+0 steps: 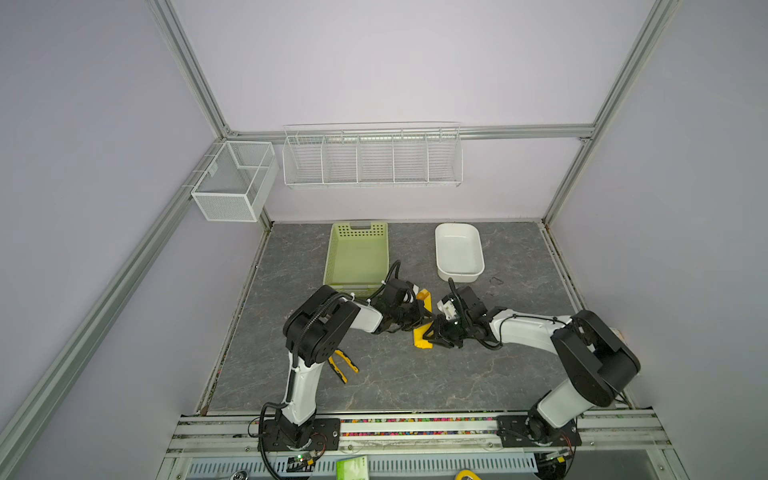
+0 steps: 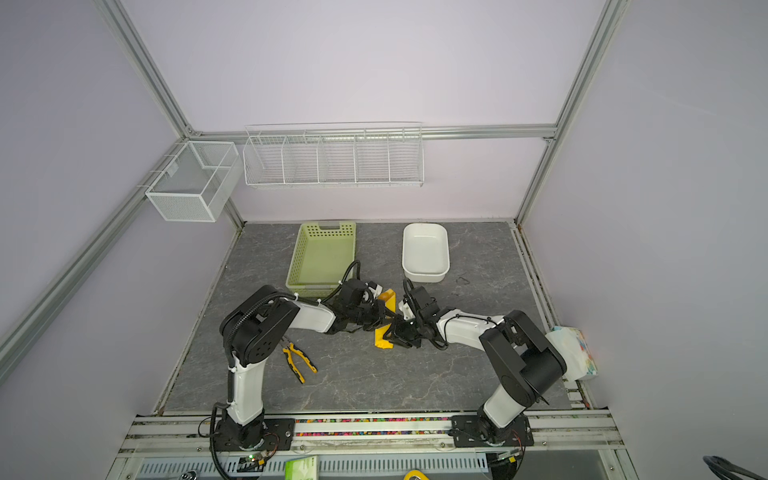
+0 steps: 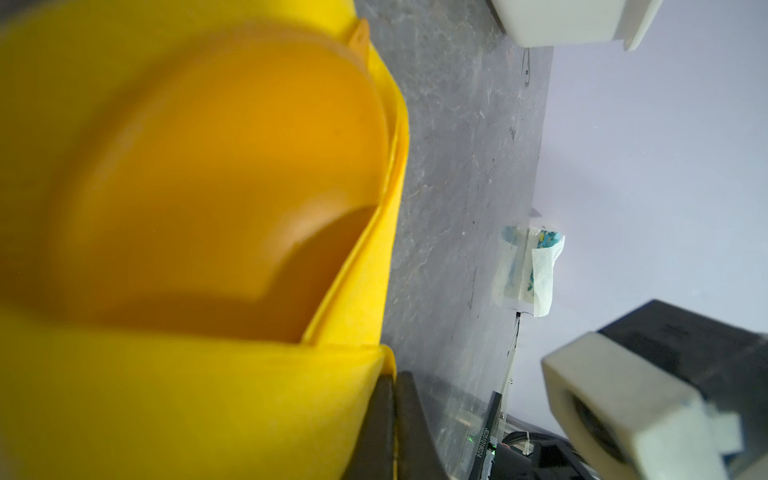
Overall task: Place the utensils on the paper napkin and roll it up
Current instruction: 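Open the right gripper and regrip the napkin's outer flap while the left holds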
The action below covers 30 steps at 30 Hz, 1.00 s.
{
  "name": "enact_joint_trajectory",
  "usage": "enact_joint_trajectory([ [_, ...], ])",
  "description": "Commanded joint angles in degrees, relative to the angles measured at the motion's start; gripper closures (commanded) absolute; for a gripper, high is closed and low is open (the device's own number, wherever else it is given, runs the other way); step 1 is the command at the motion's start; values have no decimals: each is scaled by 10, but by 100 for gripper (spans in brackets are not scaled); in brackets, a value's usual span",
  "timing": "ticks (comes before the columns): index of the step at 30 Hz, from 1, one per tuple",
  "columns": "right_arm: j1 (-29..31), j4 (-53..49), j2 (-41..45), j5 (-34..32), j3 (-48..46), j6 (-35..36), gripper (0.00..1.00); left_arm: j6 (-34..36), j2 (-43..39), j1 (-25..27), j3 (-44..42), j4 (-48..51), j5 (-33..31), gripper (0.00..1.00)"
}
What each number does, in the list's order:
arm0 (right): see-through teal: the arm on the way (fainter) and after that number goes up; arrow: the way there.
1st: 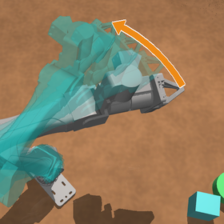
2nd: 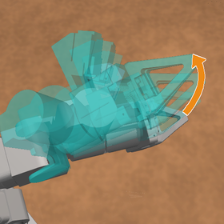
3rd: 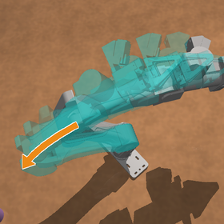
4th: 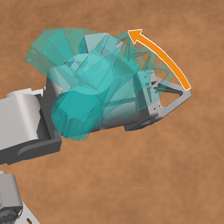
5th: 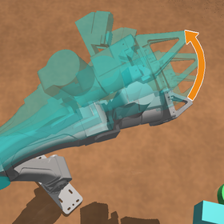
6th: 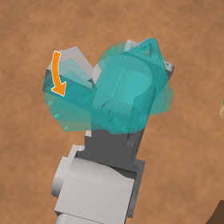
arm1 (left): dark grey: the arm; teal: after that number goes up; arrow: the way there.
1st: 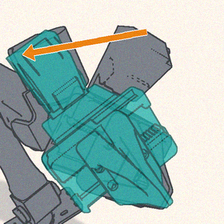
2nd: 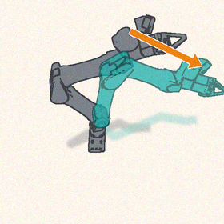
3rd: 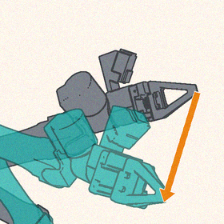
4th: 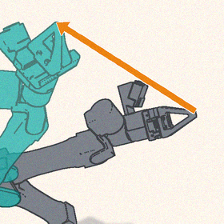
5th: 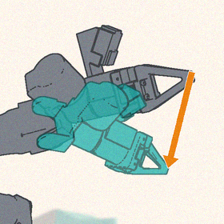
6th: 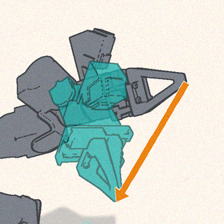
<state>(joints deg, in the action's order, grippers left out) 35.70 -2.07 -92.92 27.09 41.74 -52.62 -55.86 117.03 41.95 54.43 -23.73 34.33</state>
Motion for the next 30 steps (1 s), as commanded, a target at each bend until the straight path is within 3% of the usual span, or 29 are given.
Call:
enact_joint_trajectory([
  [1,-2,14,-9,7,2,-14,73,3,25,4,-23,56,-27,100],
  [3,-2,12,-9,5,1,-14,76,4,24,4,-24,56,-28,100],
  [7,-2,2,3,-6,-4,-14,93,3,25,3,-23,55,-28,100],
  [21,-3,-116,27,-81,-6,36,93,13,31,3,-26,57,-26,100],
  [30,3,-105,5,-89,-37,39,93,52,2,0,10,119,-29,98],
])
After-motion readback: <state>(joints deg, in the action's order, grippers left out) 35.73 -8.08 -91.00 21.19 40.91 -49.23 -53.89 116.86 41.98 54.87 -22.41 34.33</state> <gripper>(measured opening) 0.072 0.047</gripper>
